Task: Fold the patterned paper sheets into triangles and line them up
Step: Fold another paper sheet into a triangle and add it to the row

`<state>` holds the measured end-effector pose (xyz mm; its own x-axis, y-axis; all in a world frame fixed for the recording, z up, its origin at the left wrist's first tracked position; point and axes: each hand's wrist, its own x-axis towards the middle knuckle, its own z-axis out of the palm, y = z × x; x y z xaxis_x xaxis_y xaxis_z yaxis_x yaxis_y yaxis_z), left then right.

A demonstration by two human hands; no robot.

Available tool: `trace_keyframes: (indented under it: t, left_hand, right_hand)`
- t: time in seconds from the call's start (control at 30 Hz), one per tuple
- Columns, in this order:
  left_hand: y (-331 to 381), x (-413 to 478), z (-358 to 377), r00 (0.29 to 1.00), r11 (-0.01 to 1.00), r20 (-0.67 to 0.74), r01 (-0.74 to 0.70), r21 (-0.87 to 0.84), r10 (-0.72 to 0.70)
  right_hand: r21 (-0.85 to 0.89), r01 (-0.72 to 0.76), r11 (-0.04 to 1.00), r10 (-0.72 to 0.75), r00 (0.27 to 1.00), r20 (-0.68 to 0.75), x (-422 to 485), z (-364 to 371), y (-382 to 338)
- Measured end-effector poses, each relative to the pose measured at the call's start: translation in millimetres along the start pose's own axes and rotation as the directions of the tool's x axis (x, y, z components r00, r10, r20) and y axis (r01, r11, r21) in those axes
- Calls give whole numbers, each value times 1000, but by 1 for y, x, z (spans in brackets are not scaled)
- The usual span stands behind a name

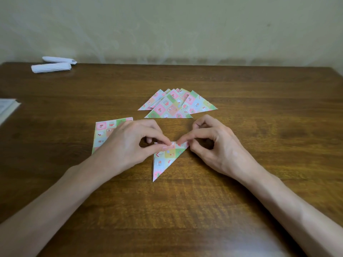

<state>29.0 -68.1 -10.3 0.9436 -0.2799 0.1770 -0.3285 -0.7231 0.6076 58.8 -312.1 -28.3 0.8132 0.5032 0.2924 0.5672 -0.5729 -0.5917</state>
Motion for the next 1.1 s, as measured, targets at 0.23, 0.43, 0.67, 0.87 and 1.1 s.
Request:
trace_keyframes:
  t: [0.23,0.43,0.67,0.87,1.1]
  left_hand:
    - [0,0,-5,997,996,56,-59,68,55]
    - [0,0,-4,994,992,64,-98,78,93]
    - [1,-1,-3,993,994,84,-84,71,78]
    - [-1,-1,-2,993,995,82,-84,53,80]
    - [-2,0,-2,994,996,96,-65,67,58]
  right_hand:
    - [0,-90,996,90,996,-19,0,2,-9]
    - [-4,-144,990,144,988,-47,3,9,-13]
    - [-12,-164,986,163,986,-45,3,10,-15]
    - [-24,-158,987,158,987,-11,3,9,-14]
    - [-54,-150,987,151,989,5,2,7,-13]
